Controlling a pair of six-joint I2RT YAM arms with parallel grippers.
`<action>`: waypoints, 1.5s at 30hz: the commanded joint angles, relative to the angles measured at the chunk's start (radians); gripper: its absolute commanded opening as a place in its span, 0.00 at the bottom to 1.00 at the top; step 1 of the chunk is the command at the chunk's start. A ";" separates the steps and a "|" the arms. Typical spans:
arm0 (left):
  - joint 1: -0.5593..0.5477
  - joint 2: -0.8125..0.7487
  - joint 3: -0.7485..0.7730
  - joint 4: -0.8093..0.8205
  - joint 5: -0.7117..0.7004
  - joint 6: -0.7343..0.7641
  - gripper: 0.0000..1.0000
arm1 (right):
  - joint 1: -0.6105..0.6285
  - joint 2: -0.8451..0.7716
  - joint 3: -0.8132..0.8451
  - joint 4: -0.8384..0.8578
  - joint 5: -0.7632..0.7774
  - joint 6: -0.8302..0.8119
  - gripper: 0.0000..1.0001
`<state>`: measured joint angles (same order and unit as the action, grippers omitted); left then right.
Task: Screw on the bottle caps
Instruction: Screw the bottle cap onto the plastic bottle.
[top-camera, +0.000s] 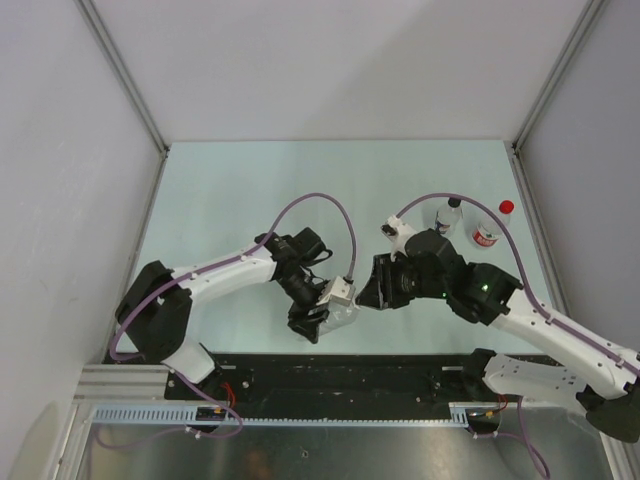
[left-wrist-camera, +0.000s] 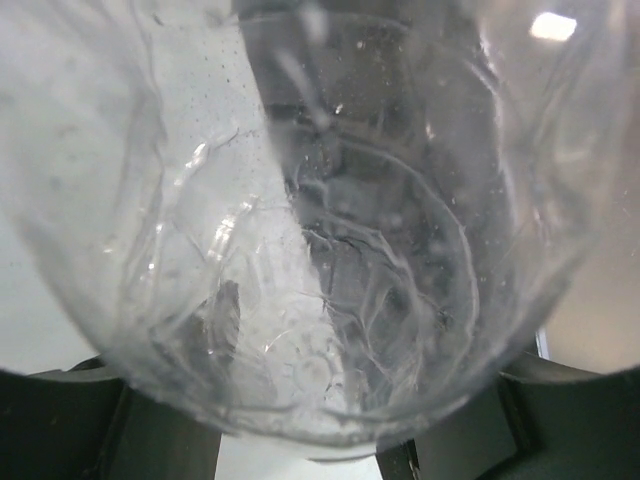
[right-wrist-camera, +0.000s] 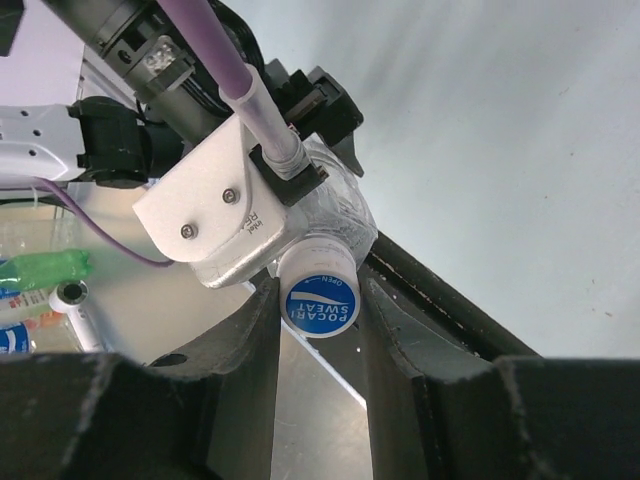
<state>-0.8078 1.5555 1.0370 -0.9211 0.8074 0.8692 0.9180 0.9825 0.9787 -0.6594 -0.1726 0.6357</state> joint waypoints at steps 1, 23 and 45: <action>-0.041 -0.066 0.078 0.182 0.288 0.091 0.48 | 0.003 0.007 0.024 0.124 -0.023 -0.024 0.25; -0.028 0.018 0.139 0.181 0.348 0.089 0.48 | 0.056 0.072 0.229 -0.078 0.060 -0.107 0.35; -0.018 0.043 0.170 0.181 0.389 0.127 0.48 | 0.068 0.063 0.273 -0.087 0.111 -0.186 0.54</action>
<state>-0.8036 1.6047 1.1534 -0.8127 1.1011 0.9627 0.9764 1.0183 1.2289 -0.8104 -0.0673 0.4690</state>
